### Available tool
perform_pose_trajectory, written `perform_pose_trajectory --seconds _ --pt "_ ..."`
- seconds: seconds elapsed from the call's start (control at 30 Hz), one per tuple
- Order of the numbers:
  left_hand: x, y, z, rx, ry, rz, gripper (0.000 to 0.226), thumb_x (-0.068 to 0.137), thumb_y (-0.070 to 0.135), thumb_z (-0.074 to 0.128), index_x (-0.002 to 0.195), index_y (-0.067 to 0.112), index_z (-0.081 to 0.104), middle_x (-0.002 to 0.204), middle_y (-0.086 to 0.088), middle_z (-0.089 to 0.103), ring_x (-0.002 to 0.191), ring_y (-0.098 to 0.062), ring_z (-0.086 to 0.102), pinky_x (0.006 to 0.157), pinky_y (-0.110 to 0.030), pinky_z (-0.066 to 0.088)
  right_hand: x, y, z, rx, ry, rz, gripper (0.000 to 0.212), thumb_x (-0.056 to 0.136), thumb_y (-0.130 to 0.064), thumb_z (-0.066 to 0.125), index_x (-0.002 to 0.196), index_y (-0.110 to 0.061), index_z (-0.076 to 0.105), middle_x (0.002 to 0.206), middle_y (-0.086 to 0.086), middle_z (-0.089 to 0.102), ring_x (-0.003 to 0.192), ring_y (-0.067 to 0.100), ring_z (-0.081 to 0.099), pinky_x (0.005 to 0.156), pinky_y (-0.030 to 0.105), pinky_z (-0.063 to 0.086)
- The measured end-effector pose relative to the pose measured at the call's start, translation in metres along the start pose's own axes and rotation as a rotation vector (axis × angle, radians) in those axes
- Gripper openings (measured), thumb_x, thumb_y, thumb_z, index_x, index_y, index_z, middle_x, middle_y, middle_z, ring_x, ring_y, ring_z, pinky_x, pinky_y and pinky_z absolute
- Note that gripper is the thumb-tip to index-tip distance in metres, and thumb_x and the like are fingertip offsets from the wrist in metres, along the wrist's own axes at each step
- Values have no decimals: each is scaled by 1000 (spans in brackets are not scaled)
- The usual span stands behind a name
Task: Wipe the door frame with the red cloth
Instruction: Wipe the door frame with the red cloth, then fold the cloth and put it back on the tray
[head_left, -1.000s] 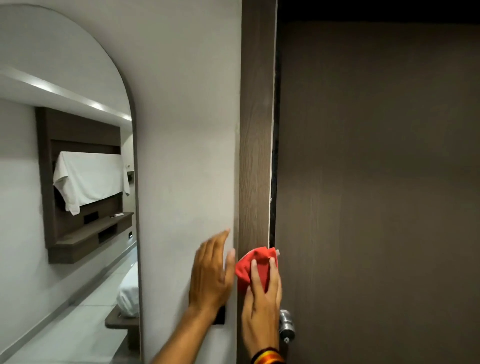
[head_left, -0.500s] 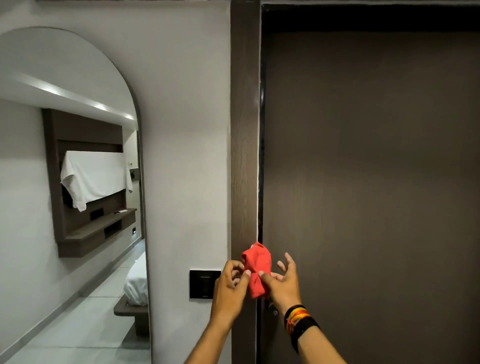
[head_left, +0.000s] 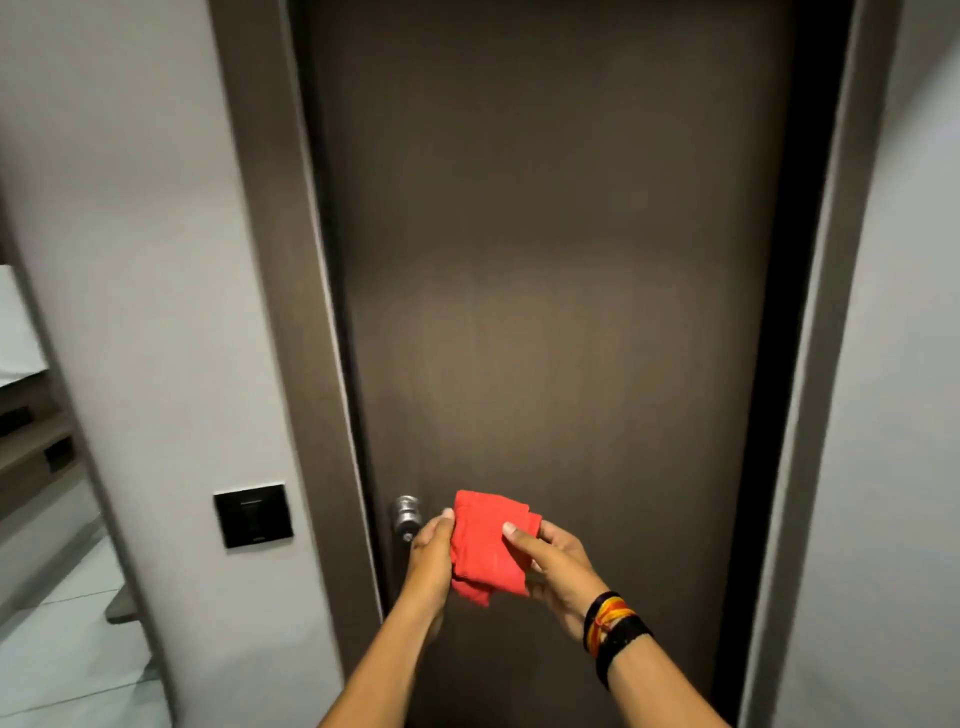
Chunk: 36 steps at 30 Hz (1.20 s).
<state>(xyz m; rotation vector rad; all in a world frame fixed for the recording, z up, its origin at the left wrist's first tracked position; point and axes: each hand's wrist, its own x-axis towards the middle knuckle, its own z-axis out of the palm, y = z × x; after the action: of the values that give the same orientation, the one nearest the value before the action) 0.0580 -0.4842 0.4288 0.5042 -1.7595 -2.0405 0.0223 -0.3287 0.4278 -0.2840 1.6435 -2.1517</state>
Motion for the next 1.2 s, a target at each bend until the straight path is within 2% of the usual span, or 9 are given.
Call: perform_pose_trajectory --seconds 0.1,0.3,0.43,0.6,0.8,0.9,0.97,1.07,1.2 --pt "-6 -23 48 89 -77 -26 36 106 37 49 99 12 75 92 -8 77 83 -20 70 82 -36 55 -5 2 -48 -16 150 -34 34 87 -16 75 118 -6 69 114 21 76 93 26 73 80 40 59" --pt "-16 -72 144 244 -200 -17 23 97 11 67 105 -10 70 92 -19 68 86 -25 58 76 -34 47 -15 5 -155 -67 416 -58 31 85 -4 75 112 9 68 106 27 74 83 25 67 66 26 55" --pt "-29 -127 204 380 -267 -65 23 93 17 73 97 -5 72 88 -14 68 80 -21 57 74 -32 45 -26 37 -227 -68 558 10 23 93 -2 64 114 6 68 99 17 69 71 15 64 60 21 55" --pt "-61 -229 268 544 -327 -198 22 88 28 77 93 6 76 89 -8 75 78 -20 61 70 -29 48 -52 115 -317 -8 747 188 20 95 -4 59 111 -2 70 100 15 68 89 27 63 90 43 56" --pt "-124 -367 320 656 -459 -428 27 90 21 73 115 10 75 109 -12 77 100 -32 73 95 -41 58 -105 224 -414 33 995 368 13 90 -7 65 99 -12 72 98 15 72 90 31 68 89 45 59" --pt "-164 -439 340 678 -515 -520 30 90 9 69 120 12 71 96 -2 73 84 -19 70 76 -28 57 -139 283 -462 9 1080 450 13 89 -3 64 96 -11 73 90 13 71 78 25 65 77 36 58" --pt "-185 -477 347 694 -538 -571 32 89 5 66 120 14 70 86 7 66 73 -10 63 66 -20 51 -159 318 -487 -9 1108 528 16 90 -2 62 99 -3 74 95 15 70 86 25 63 84 37 54" --pt "-210 -532 356 704 -586 -639 34 90 6 65 122 17 68 90 6 66 77 -12 63 77 -26 53 -176 370 -520 54 1209 580 22 93 1 57 108 11 71 110 28 71 93 26 61 85 34 46" --pt "-221 -588 359 680 -617 -734 37 92 9 65 127 19 67 109 -5 74 98 -26 72 95 -40 59 -181 415 -543 207 1281 628 27 98 -3 50 111 13 67 121 35 67 107 42 66 104 51 50"
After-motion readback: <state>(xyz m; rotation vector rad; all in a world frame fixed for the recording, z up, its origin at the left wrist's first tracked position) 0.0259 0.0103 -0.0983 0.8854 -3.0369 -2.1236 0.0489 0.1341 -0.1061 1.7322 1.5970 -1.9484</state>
